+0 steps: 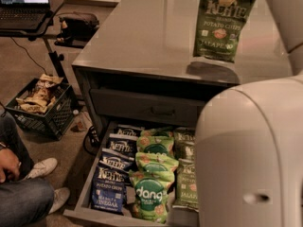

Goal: Pick green jalapeno chip bag from middle drawer and place on counter

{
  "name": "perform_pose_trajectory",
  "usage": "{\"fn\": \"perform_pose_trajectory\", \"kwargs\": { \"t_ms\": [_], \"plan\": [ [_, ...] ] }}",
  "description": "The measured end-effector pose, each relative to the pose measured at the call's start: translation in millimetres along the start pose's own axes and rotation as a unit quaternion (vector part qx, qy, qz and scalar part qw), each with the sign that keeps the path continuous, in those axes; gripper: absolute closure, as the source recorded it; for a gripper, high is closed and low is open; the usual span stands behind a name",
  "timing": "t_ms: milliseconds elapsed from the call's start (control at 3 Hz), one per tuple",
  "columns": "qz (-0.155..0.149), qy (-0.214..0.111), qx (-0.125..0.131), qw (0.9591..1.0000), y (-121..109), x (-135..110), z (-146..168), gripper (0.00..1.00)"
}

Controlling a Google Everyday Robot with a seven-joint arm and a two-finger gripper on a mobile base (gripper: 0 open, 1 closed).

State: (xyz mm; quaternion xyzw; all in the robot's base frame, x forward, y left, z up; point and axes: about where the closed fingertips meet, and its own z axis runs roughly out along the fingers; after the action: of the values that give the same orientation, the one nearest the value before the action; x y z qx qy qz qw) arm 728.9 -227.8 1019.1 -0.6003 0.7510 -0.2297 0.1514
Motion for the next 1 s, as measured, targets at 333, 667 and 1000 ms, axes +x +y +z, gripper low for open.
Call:
{"fn": "perform_pose_trajectory", "kwargs": {
  "t_ms": [333, 667, 1000],
  "plan": [
    [-0.006, -0.007, -0.003, 1.0000, -8, -11, 21, 1.00],
    [-0.021, -0.015, -0.012, 0.9996, -9, -26, 44, 1.00],
    [-0.023, -0.037, -0.027, 0.9987, -5, -44, 65, 1.00]
  ]
}}
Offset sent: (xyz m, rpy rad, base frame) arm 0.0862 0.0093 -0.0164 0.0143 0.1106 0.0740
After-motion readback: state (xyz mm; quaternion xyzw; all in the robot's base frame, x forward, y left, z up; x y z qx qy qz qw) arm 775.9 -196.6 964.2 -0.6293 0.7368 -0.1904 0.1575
